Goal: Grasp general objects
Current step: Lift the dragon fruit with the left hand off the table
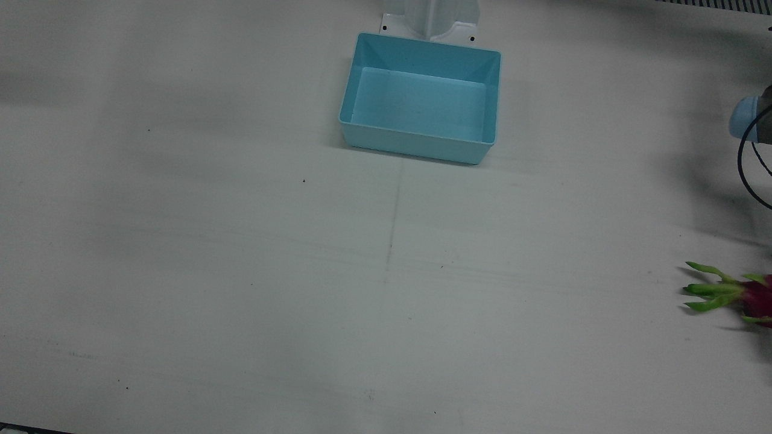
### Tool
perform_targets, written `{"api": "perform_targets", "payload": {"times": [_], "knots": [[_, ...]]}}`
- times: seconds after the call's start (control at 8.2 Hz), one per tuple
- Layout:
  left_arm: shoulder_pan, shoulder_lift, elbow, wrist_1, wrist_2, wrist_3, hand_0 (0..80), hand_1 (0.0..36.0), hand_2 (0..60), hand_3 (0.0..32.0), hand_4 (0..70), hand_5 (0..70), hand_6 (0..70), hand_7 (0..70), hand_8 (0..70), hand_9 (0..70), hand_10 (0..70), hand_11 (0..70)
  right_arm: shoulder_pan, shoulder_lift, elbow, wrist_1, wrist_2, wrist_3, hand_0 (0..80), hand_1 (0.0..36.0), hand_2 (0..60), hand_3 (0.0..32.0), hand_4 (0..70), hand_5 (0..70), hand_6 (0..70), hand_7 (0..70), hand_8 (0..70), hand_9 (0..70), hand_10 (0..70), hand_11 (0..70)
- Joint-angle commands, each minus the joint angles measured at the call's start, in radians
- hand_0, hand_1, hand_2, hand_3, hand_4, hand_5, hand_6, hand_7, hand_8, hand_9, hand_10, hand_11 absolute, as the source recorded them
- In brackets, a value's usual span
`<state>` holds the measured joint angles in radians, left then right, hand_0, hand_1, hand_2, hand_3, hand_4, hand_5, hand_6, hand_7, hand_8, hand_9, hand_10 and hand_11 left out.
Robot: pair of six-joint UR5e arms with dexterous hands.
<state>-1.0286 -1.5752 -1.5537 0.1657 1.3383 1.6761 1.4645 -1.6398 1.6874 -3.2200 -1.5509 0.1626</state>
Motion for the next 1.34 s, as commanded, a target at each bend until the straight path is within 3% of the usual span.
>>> {"api": "perform_targets", "payload": {"times": [0.0, 0.24, 0.37, 0.73, 0.98, 1.1, 1.22], "knots": [[0.001, 0.001, -0.005, -0.034, 0.012, -0.006, 80.0, 36.0, 60.0, 0.0, 32.5, 70.0, 22.0, 33.1, 18.9, 21.9, 14.6, 25.6, -0.001, 0.000, 0.000, -0.001, 0.000, 0.000, 0.0, 0.0, 0.0, 0.0, 0.0, 0.0, 0.0, 0.0, 0.0, 0.0, 0.0, 0.0], [0.002, 0.000, -0.031, -0.031, 0.044, -0.045, 80.0, 36.0, 60.0, 0.0, 33.1, 70.0, 37.2, 48.4, 37.0, 46.0, 46.3, 68.9, 0.000, 0.000, 0.000, -0.001, 0.000, 0.000, 0.0, 0.0, 0.0, 0.0, 0.0, 0.0, 0.0, 0.0, 0.0, 0.0, 0.0, 0.0], [0.002, -0.005, -0.054, -0.022, 0.091, -0.096, 80.0, 36.0, 60.0, 0.0, 33.3, 70.0, 44.3, 57.1, 42.4, 53.0, 51.5, 70.0, 0.000, 0.000, 0.000, -0.001, 0.000, 0.000, 0.0, 0.0, 0.0, 0.0, 0.0, 0.0, 0.0, 0.0, 0.0, 0.0, 0.0, 0.0], [0.004, -0.008, -0.199, 0.086, 0.151, -0.102, 80.0, 36.0, 60.0, 0.0, 35.8, 70.0, 51.7, 69.1, 48.0, 61.3, 56.2, 70.0, 0.000, 0.000, 0.000, -0.001, 0.000, 0.000, 0.0, 0.0, 0.0, 0.0, 0.0, 0.0, 0.0, 0.0, 0.0, 0.0, 0.0, 0.0], [0.002, -0.046, -0.213, 0.100, 0.246, -0.191, 80.0, 36.0, 60.0, 0.0, 36.4, 70.0, 55.6, 70.0, 51.9, 65.0, 70.0, 70.0, 0.000, 0.000, 0.000, -0.001, 0.000, 0.000, 0.0, 0.0, 0.0, 0.0, 0.0, 0.0, 0.0, 0.0, 0.0, 0.0, 0.0, 0.0], [0.002, -0.081, -0.232, 0.115, 0.334, -0.243, 80.0, 36.0, 60.0, 0.0, 37.3, 70.0, 57.1, 70.0, 52.7, 65.5, 70.0, 70.0, -0.001, 0.000, 0.000, -0.001, 0.000, 0.000, 0.0, 0.0, 0.0, 0.0, 0.0, 0.0, 0.0, 0.0, 0.0, 0.0, 0.0, 0.0], [0.002, -0.104, -0.280, 0.156, 0.381, -0.254, 80.0, 36.0, 60.0, 0.0, 38.2, 70.0, 57.5, 70.0, 52.8, 65.4, 70.0, 70.0, -0.001, 0.000, 0.000, -0.001, 0.000, 0.000, 0.0, 0.0, 0.0, 0.0, 0.0, 0.0, 0.0, 0.0, 0.0, 0.0, 0.0, 0.0]]}}
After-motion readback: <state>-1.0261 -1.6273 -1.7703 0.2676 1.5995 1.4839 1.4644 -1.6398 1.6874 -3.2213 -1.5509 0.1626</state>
